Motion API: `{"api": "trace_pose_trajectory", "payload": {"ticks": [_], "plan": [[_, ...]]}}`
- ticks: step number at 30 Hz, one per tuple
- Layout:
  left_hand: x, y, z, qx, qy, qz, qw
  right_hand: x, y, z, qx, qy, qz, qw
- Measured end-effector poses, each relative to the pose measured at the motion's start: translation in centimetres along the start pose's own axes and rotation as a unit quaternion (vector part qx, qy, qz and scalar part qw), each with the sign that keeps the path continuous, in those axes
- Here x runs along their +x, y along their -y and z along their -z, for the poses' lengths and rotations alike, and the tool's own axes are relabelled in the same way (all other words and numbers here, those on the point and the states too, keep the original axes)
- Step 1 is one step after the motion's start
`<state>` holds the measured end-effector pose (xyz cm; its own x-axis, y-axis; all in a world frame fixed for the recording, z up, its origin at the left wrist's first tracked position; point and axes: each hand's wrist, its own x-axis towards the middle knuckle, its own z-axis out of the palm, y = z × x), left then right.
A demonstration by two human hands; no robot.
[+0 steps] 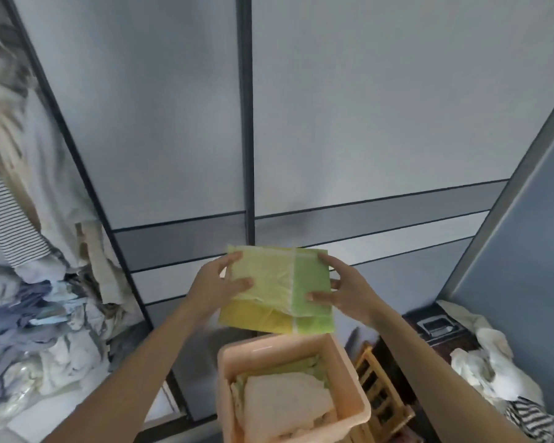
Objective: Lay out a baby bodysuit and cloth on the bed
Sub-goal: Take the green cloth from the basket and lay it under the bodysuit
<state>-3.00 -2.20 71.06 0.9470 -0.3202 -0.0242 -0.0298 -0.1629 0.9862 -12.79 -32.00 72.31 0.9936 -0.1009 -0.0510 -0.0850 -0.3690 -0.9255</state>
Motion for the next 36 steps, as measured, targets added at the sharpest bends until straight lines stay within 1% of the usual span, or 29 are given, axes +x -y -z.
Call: {"api": "trace_pose_trajectory", "payload": {"ticks": [3, 6, 10, 16, 20, 23, 27, 29, 32, 36], "plan": [[0.2, -3.2, 1.1, -0.020, 0.016, 0.002, 1.000, -0.8, 3.5, 0.5, 0.002, -0.018, 0.023, 1.000], [0.3, -6.1, 0.6, -0.050, 0.056, -0.005, 0.997, -2.1, 5.5, 1.5, 0.015, -0.051, 0.034, 0.998], [1.5, -8.5, -1.1, -0.051, 0.118, -0.016, 0.992, -5.2, 6.5, 3.6, 0.029, -0.106, 0.024, 0.994], [3.2, -10.7, -7.8, -0.036, 0.219, -0.066, 0.973, -12.0, 7.2, 7.0, -0.001, -0.220, -0.026, 0.975], [3.6, -12.1, -12.8, -0.048, 0.316, -0.095, 0.943, -17.4, 8.2, 7.8, -0.026, -0.322, -0.064, 0.944], [3.3, -13.5, -16.1, -0.052, 0.408, -0.111, 0.904, -22.0, 9.1, 7.3, -0.029, -0.399, -0.090, 0.912], [0.1, -15.3, -20.3, -0.053, 0.525, -0.138, 0.838, -29.3, 10.3, 4.3, -0.033, -0.504, -0.128, 0.853], [-2.8, -15.8, -22.0, -0.048, 0.576, -0.146, 0.803, -33.2, 11.2, 1.8, -0.028, -0.550, -0.145, 0.822], [-8.5, -16.4, -24.0, -0.040, 0.655, -0.161, 0.738, -39.7, 12.5, -2.8, -0.024, -0.613, -0.177, 0.770], [-18.2, -16.2, -25.9, -0.043, 0.727, -0.167, 0.665, -48.8, 14.3, -9.9, -0.018, -0.684, -0.217, 0.696]]}}
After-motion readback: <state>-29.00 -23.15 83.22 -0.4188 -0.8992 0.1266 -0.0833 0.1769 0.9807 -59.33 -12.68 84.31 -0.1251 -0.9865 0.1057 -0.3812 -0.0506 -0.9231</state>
